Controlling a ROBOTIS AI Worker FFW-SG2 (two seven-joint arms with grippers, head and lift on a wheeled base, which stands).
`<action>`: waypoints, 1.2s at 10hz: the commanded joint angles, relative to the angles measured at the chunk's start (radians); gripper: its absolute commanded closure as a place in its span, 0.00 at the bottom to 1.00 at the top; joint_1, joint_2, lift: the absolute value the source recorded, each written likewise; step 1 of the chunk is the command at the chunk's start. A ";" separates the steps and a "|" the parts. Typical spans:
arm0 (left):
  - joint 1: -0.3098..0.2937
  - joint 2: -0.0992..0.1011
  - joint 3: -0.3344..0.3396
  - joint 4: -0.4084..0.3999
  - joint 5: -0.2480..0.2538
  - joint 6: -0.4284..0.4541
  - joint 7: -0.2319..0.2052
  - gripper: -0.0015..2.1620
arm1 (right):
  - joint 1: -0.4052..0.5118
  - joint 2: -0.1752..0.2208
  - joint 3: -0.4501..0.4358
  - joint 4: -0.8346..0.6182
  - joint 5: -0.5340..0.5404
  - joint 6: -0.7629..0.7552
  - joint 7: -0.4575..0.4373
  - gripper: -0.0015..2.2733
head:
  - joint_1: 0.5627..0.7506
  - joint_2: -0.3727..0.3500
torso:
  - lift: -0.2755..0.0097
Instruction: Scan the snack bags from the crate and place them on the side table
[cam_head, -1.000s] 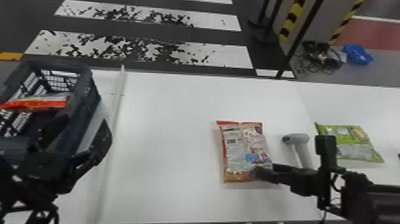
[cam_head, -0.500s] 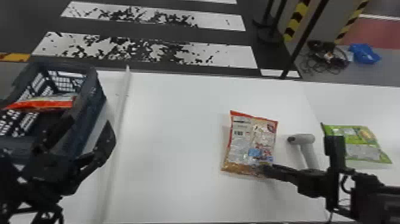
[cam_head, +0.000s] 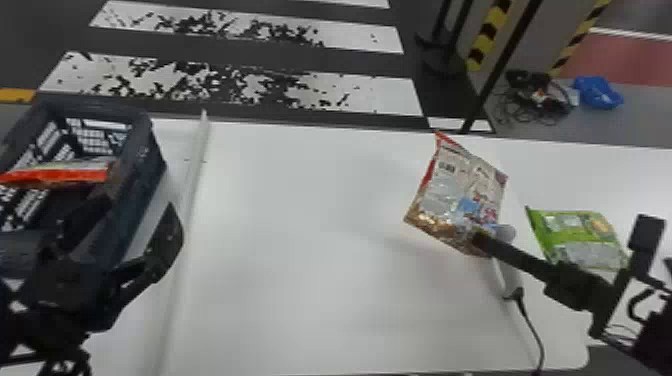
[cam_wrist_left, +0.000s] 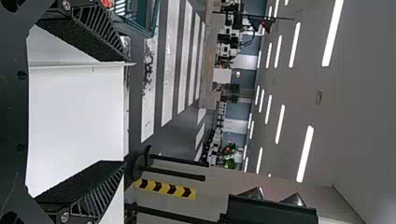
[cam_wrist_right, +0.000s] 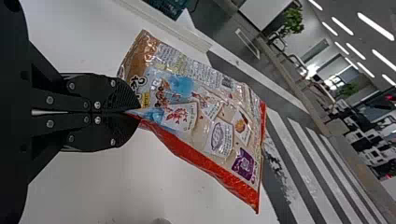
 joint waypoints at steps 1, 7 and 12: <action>0.003 -0.006 -0.001 -0.002 0.000 0.000 0.000 0.04 | -0.028 0.007 -0.106 0.009 -0.054 -0.009 -0.038 0.98 | 0.70 0.26 | 0.64; 0.019 -0.006 -0.004 -0.014 0.000 0.000 0.000 0.04 | -0.123 -0.071 -0.232 0.331 -0.171 -0.322 -0.373 0.97 | 0.70 0.03 | 0.64; 0.034 -0.006 -0.002 -0.020 0.005 -0.012 -0.006 0.04 | -0.215 -0.143 -0.120 0.630 -0.088 -0.469 -0.522 0.18 | 0.70 0.03 | 0.64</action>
